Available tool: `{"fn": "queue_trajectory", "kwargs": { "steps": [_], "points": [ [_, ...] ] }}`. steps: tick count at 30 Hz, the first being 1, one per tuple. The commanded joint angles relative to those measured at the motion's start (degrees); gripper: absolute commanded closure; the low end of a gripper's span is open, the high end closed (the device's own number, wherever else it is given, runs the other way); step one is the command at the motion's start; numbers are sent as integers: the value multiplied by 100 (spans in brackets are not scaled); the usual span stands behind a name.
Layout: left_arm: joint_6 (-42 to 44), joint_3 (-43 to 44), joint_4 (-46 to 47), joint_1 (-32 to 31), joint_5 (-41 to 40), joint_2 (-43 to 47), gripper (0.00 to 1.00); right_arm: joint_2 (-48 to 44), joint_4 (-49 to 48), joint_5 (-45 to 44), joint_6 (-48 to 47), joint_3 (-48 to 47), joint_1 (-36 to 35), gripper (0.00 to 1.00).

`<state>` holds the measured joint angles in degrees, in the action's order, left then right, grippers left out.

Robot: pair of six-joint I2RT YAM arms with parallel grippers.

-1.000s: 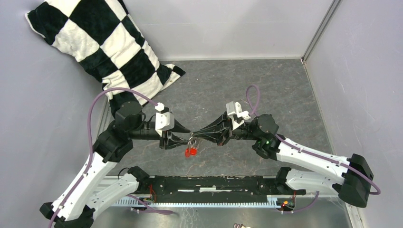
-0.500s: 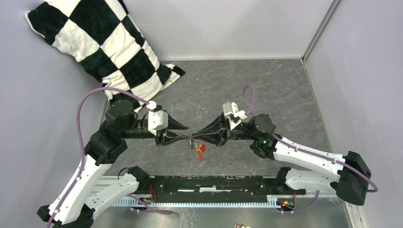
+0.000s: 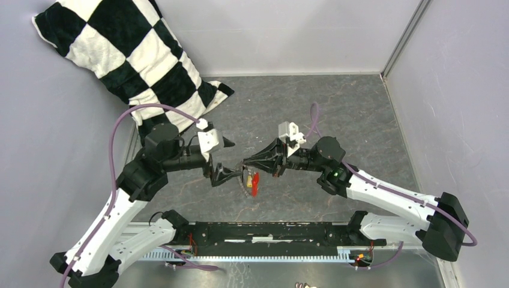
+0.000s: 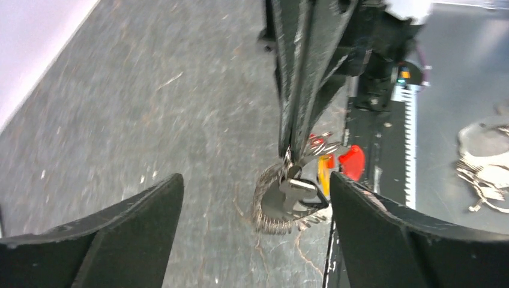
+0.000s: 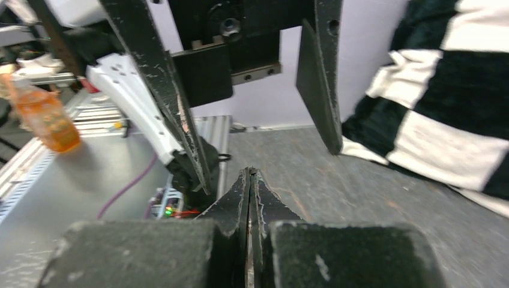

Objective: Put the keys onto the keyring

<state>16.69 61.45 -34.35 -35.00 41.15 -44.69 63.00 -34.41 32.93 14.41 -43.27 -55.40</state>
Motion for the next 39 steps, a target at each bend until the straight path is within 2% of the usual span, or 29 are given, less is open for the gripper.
{"fn": "queue_trajectory", "kwargs": {
  "steps": [1, 6, 12, 17, 23, 27, 30, 35, 37, 39],
  "points": [
    [-349, -190, -412, 18, -1949, -427, 1, -141, 268, -515, -325, 81, 466, 100],
    [23, -525, -597, 341, -3630, -1110, 0, -18, -12, -1228, -275, 804, 1023, 100],
    [39, -136, -542, 2054, -3609, -2299, 0, 388, -235, -2507, -806, 1247, 1223, 100],
    [171, -205, 56, 2860, -3709, -2783, 0, 893, -614, -2977, -1172, 1098, 1387, 100],
    [324, -1251, 1408, 2999, -3645, -2126, 0, 1803, -745, -3225, -1391, 515, 1623, 97],
    [116, -1863, 2824, 3041, -3894, -1712, 0, 2518, -1020, -2992, -834, 222, 1954, 90],
    [8, -1997, 3083, 3052, -3551, -1896, 0, 2997, -1155, -2876, -714, -21, 2081, 89],
    [74, -2467, 3721, 3122, -3422, -2239, 0, 3374, -1190, -2844, -606, -97, 2155, 87],
    [49, -2752, 4040, 3146, -3221, -2196, 0, 3379, -1207, -2919, -633, -7, 2182, 81],
    [-46, -3042, 4364, 3157, -3002, -2084, 0, 3361, -1166, -3000, -751, 84, 2212, 70]
  ]
}}
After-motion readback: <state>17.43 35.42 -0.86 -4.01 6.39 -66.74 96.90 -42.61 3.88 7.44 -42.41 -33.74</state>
